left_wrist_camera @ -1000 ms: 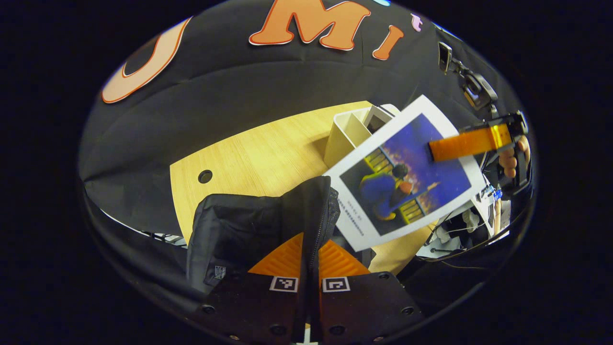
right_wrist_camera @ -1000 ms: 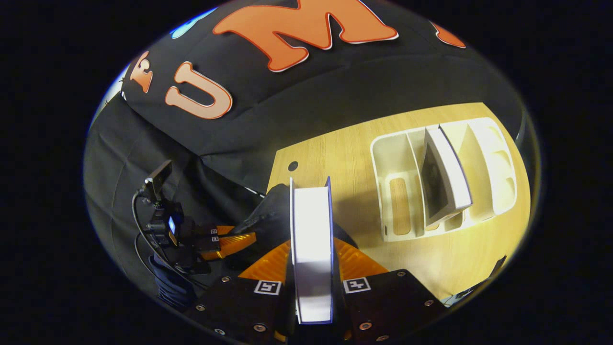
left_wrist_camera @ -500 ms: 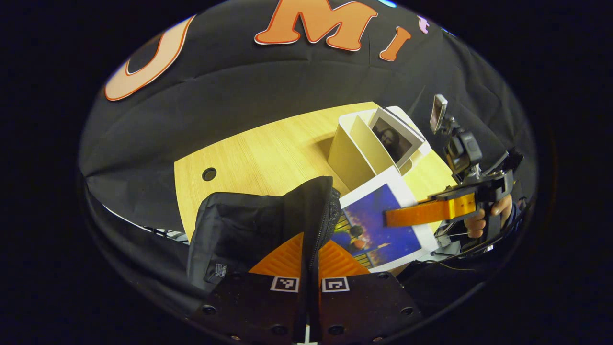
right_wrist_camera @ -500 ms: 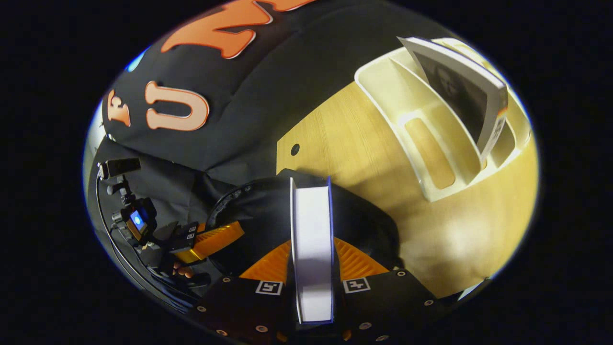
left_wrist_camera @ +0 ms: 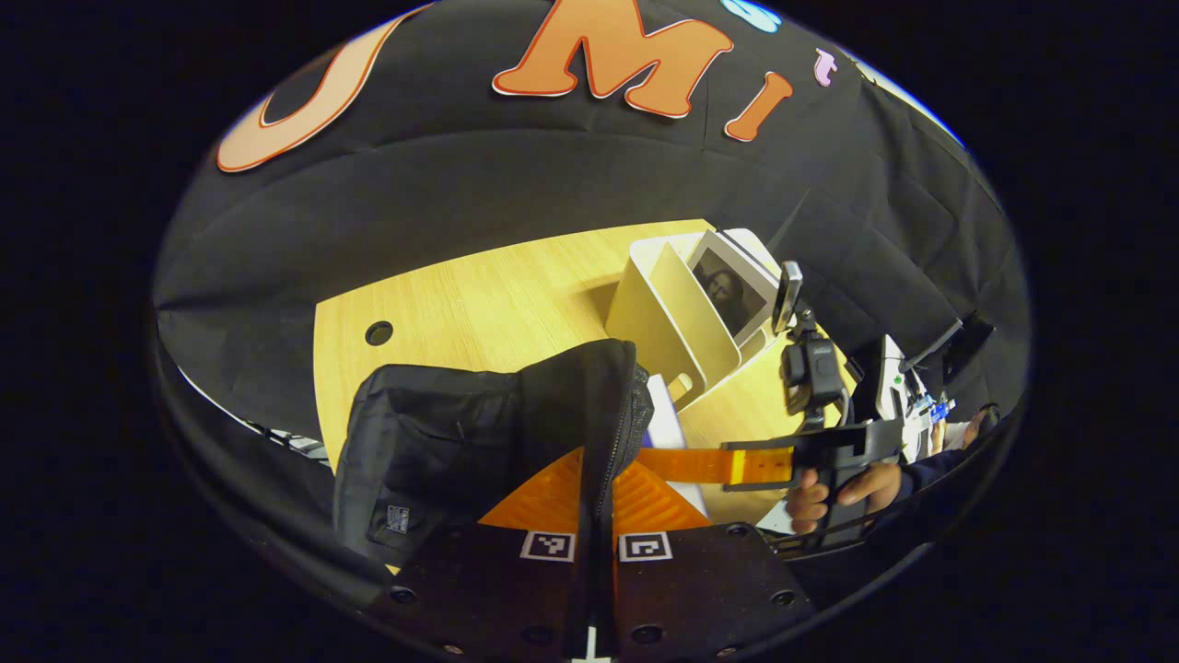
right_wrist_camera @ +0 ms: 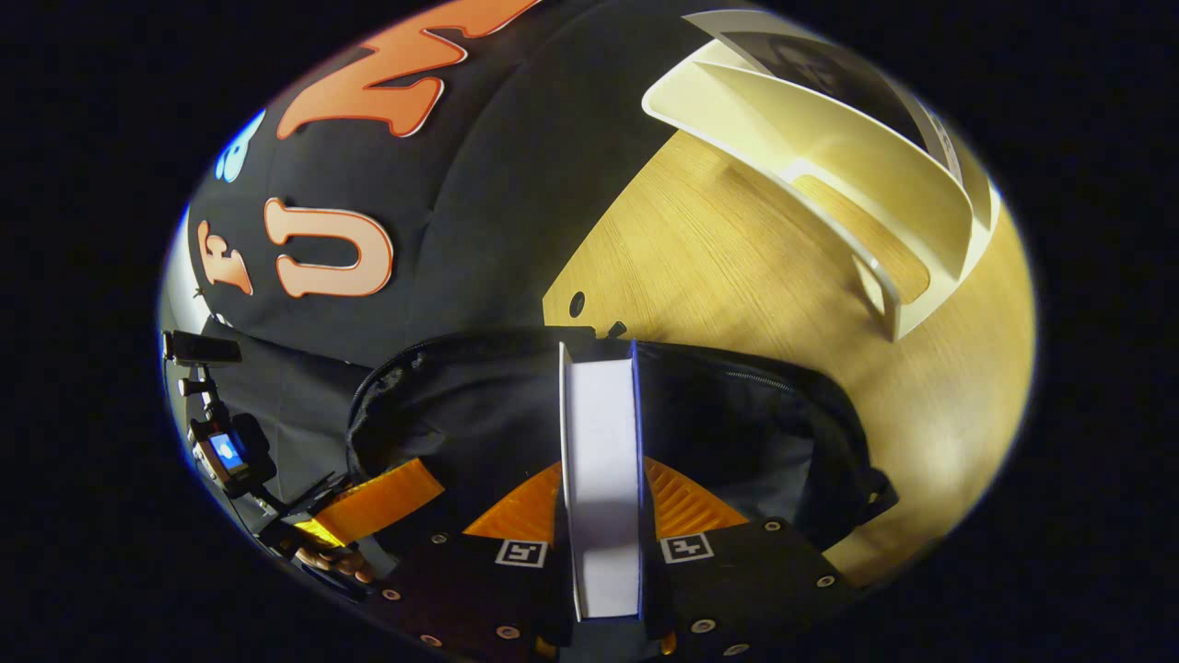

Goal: Open the schoolbag, grab two books from the bookshelf and put them into the schoolbag.

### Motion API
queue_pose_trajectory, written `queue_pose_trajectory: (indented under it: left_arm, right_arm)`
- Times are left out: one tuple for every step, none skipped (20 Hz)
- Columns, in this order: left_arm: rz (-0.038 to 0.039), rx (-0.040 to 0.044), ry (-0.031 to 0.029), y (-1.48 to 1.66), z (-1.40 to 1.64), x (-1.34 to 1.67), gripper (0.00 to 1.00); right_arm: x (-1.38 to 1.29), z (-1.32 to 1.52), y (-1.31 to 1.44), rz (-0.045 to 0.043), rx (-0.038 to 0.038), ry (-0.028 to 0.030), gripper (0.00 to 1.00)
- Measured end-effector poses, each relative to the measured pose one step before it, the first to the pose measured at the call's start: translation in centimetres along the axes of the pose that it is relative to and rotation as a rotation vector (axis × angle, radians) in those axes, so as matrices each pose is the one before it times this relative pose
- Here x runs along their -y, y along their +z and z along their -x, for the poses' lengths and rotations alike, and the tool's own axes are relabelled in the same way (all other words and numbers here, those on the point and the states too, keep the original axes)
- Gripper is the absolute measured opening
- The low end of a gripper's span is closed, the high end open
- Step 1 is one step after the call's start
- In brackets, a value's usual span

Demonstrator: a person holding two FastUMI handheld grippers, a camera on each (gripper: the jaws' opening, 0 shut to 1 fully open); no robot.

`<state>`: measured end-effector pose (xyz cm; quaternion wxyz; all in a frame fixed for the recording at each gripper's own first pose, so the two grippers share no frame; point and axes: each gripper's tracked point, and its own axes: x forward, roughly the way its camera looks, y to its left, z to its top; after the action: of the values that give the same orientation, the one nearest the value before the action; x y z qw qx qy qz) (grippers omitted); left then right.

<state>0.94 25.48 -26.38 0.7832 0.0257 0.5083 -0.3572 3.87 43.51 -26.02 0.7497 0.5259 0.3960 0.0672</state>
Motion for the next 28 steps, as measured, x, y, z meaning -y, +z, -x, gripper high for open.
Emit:
queue_pose_trajectory:
  left_arm:
    - [-0.00227, -0.00134, 0.00146, -0.214, -0.071, 0.207, 0.03]
    - [0.00081, -0.00279, -0.0011, -0.101, -0.059, 0.205, 0.04]
    - [-0.00066, 0.00166, -0.00153, -0.195, 0.266, 0.07, 0.04]
    - [-0.00164, -0.00053, 0.00073, -0.071, -0.022, 0.034, 0.04]
    - [0.00297, 0.00068, 0.00358, -0.045, -0.218, 0.002, 0.04]
    - [0.00957, -0.00527, -0.00661, -0.131, -0.125, 0.237, 0.03]
    - [0.00716, 0.00328, -0.00533, -0.161, -0.084, 0.159, 0.03]
    - [0.00559, -0.00046, -0.00189, -0.025, -0.062, -0.087, 0.03]
    - [0.00602, 0.0021, 0.00211, 0.15, -0.215, -0.003, 0.03]
    - [0.01051, 0.00079, 0.00222, 0.191, -0.138, -0.225, 0.04]
    - [0.01325, 0.00119, 0.00452, -0.038, 0.081, -0.267, 0.04]
    - [0.01118, -0.0008, 0.00311, 0.085, 0.048, -0.195, 0.04]
    - [0.00612, 0.00086, -0.00169, -0.074, -0.303, 0.001, 0.04]
    - [0.00272, 0.00214, 0.00405, -0.008, -0.021, 0.053, 0.04]
    - [0.00094, 0.00061, 0.01125, -0.212, -0.048, -0.037, 0.03]
    - [0.00989, 0.00371, 0.01716, -0.081, -0.1, -0.113, 0.03]
    - [0.02006, 0.00435, 0.01303, -0.09, -0.001, -0.094, 0.04]
    - [0.01896, -0.00144, 0.00963, -0.239, -0.136, -0.02, 0.04]
    - [0.01289, 0.00483, 0.00565, -0.151, 0.093, 0.074, 0.04]
    - [0.00888, 0.00356, 0.00641, -0.184, 0.013, 0.003, 0.03]
    - [0.00956, 0.00682, 0.01448, -0.247, 0.153, -0.222, 0.03]
    - [0.00953, 0.00199, 0.01099, -0.261, 0.191, 0.028, 0.04]
    - [0.00738, -0.00359, 0.01062, -0.355, 0.207, 0.056, 0.04]
    - [0.0083, -0.00141, 0.01728, -0.185, 0.027, -0.006, 0.04]
    - [0.00776, 0.00056, 0.01024, -0.23, -0.049, 0.006, 0.04]
    - [0.0121, -0.00246, 0.00574, -0.311, 0.091, 0.182, 0.04]
    - [0.01045, -0.00405, 0.00669, -0.381, 0.031, 0.247, 0.03]
    - [0.00713, -0.00189, 0.00718, -0.336, -0.219, 0.116, 0.04]
  right_arm:
    - [0.307, -0.541, -0.248, -0.01137, 0.01076, 0.00419, 0.3]
    - [0.171, -0.703, -0.236, -0.004, 0.00584, 0.00016, 0.3]
    - [0.064, -0.609, -0.133, -0.00484, 0.00922, 0.00097, 0.3]
    - [0.132, -0.725, -0.07, 0.00465, 0.00899, -0.00486, 0.3]
    - [0.273, -0.463, -0.318, 0.01547, 0.01009, -0.01699, 0.3]
    - [-0.09, -0.389, -0.001, 0.00404, 0.00988, -0.00235, 0.41]
    - [-0.269, -0.275, -0.314, 0.00946, -0.01389, 0.00315, 0.3]
    - [0.073, -0.158, -0.006, -0.00296, -0.01115, -0.00052, 0.3]
    - [0.119, -0.035, -0.107, -0.00496, -0.01915, -0.00627, 0.3]
    - [0.454, 0.161, -0.333, -0.00855, -0.03086, -0.01769, 0.31]
    - [0.358, 0.729, -0.624, 0.00605, -0.03427, -0.02392, 0.35]
    - [0.672, 0.388, -0.241, 0.03629, -0.019, -0.04493, 0.37]
    - [0.659, 1.246, 0.084, 0.06238, -0.01989, -0.0358, 0.49]
    - [0.598, 0.791, -0.21, 0.073, -0.02089, -0.03902, 0.61]
    - [0.473, 0.813, -0.514, 0.05903, -0.02785, -0.03014, 0.73]
    - [0.141, 1.012, -0.232, 0.04644, -0.02513, -0.00878, 0.81]
    - [0.446, 0.784, -0.412, 0.04404, -0.03197, -0.02255, 0.88]
    - [0.904, 0.906, -0.333, 0.04496, -0.02442, -0.03052, 0.91]
    - [0.828, 1.166, -0.082, 0.04263, -0.01134, -0.02237, 0.95]
    - [0.419, 1.375, -0.013, 0.03998, -0.00898, -0.00299, 0.96]
    - [0.303, 1.639, -0.156, 0.03608, -0.01104, 0.00157, 0.97]
    - [0.685, 1.345, -0.161, 0.03589, -0.01508, -0.00305, 0.97]
    - [1.082, 1.308, 0.138, 0.03672, -0.0084, -0.01536, 0.97]
    - [1.373, 1.337, 0.088, 0.04442, -0.01843, -0.02038, 0.98]
    - [1.489, 1.37, 0.721, 0.03304, 0.00477, -0.02943, 0.97]
    - [1.592, 0.879, 0.783, 0.02714, 0.01012, -0.02695, 0.98]
    - [1.121, 0.851, 0.34, 0.01449, -0.00146, -0.01591, 0.98]
    - [1.032, 1.046, 0.58, -0.00097, 0.0017, -0.00987, 0.98]
